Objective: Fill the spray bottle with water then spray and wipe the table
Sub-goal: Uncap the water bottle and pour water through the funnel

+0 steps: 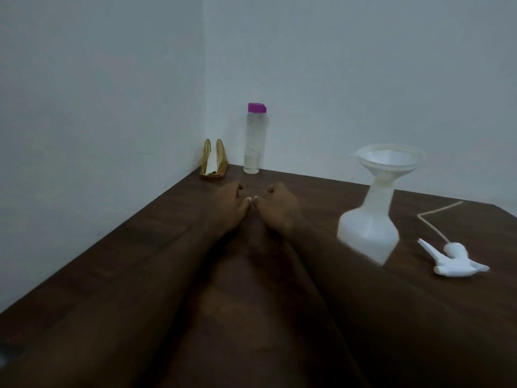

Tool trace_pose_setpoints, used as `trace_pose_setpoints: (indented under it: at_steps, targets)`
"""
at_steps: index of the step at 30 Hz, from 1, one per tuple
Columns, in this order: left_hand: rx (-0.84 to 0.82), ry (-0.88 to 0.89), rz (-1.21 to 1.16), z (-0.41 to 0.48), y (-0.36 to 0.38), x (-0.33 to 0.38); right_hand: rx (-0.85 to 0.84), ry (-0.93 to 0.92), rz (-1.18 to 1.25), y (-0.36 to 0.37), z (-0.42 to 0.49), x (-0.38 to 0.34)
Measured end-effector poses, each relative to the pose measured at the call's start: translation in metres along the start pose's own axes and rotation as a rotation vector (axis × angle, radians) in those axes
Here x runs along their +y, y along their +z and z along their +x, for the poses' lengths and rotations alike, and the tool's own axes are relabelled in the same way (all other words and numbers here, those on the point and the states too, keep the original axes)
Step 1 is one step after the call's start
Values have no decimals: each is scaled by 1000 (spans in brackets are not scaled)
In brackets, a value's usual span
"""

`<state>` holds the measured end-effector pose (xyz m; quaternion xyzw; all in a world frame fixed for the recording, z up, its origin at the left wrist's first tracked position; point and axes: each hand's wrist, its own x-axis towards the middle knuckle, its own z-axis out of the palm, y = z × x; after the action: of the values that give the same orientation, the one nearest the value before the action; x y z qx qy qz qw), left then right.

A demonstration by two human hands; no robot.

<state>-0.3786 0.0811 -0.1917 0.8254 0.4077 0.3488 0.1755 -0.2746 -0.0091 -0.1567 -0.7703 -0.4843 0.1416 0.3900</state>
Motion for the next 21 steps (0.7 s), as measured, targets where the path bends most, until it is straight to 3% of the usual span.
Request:
trace_pose_setpoints:
  at_steps: [5,10,16,21]
  targets:
    - [132,-6,-143,46,14,-21,53,59,72,35,70,-10]
    - [129,69,-149,96,34,-33,156,69,120,54,145,-17]
    - [235,62,-283,141,54,-42,237,-5,126,63,223,-20]
    - [189,3,-320,147,63,-50,296,-14,177,67,262,-19]
